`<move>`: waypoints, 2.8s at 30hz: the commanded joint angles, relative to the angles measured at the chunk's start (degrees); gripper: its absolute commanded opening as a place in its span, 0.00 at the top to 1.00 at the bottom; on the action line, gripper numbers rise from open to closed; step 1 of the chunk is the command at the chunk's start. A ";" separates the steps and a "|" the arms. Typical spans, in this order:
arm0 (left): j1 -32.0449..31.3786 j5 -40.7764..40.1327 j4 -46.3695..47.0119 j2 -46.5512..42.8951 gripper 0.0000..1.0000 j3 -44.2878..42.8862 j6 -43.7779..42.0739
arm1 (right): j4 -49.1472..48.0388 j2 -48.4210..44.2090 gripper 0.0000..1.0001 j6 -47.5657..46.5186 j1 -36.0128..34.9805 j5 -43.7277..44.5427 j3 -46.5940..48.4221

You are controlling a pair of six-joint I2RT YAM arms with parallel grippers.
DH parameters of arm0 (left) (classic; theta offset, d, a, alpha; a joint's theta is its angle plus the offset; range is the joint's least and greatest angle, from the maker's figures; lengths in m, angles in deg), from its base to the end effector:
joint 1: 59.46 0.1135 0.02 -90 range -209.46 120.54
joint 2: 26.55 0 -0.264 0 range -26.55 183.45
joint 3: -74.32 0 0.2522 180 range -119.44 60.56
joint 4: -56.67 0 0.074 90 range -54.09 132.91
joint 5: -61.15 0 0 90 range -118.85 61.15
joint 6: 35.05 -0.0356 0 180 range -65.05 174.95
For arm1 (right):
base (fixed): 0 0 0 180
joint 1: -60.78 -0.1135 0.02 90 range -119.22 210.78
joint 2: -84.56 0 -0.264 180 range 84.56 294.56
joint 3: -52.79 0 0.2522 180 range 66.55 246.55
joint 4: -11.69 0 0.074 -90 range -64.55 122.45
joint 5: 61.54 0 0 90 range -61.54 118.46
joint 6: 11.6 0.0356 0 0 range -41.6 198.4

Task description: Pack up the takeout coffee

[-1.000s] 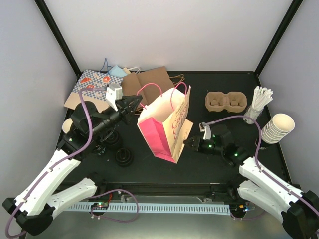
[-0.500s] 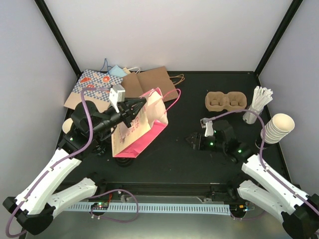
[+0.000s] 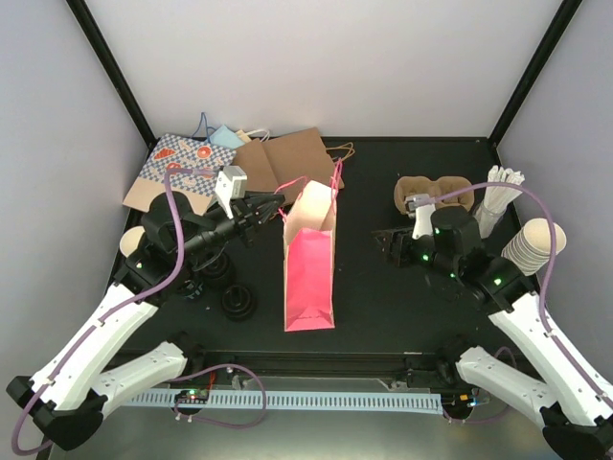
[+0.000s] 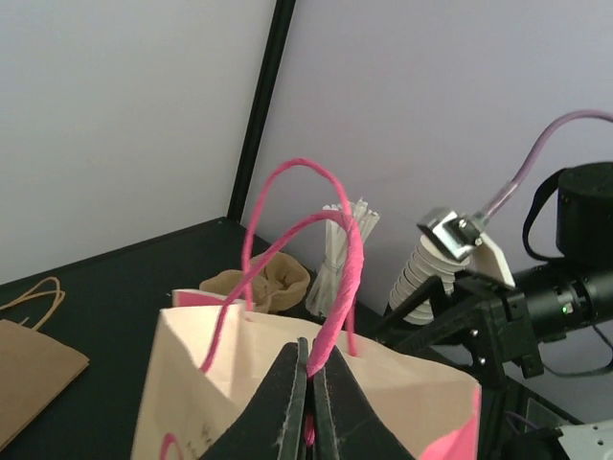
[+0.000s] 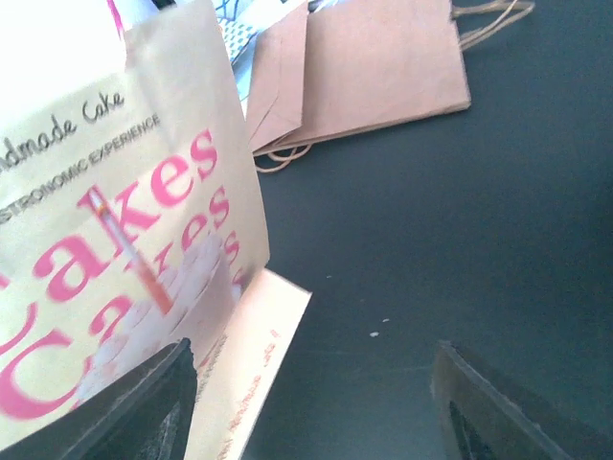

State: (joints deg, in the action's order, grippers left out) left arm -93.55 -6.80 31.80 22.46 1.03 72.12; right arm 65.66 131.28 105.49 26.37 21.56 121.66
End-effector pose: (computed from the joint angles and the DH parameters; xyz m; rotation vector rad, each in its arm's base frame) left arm 0.1447 -0.1140 0.4154 0.5547 1.5773 -0.9913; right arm 0.1341 0.0971 0.3431 -0.2157 2.2075 0.7454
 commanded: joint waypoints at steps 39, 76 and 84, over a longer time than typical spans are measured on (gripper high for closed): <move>0.15 15.40 6.22 1.88 0.97 5.05 7.44 | 8.34 9.47 0.18 -20.53 -0.22 7.29 25.65; -1.71 17.32 20.14 15.09 0.97 -1.30 16.41 | 11.71 2.97 0.15 -14.66 -0.22 24.12 20.97; -2.02 16.81 21.80 16.81 0.96 0.34 18.65 | 9.71 0.92 0.15 -13.53 -0.24 24.12 19.54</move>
State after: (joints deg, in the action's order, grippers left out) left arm -95.16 10.27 51.38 39.29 1.75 90.02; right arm 77.29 133.77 90.98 26.37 44.20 141.80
